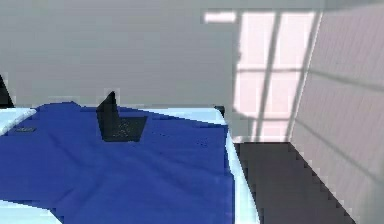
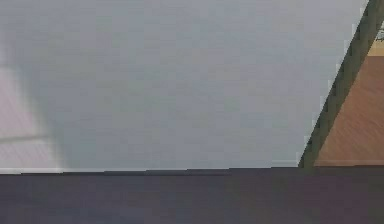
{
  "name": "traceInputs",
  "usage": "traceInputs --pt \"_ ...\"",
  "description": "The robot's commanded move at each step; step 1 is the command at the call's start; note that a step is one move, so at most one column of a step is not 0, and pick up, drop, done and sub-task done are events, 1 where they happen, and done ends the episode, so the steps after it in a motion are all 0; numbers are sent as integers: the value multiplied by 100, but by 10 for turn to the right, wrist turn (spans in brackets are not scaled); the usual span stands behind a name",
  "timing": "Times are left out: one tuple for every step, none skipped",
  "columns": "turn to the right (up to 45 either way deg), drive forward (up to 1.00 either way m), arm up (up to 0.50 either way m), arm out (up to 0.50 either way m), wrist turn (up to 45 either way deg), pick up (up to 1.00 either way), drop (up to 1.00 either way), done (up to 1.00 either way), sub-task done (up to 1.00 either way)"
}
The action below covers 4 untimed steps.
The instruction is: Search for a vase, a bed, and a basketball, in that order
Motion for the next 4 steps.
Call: traceInputs --pt "450 0 0 0 0 0 0 0 0" --pt "450 0 0 0 0 0 0 0 0" --pt "450 0 0 0 0 0 0 0 0" --pt "180 0 0 0 0 0 0 0 0"
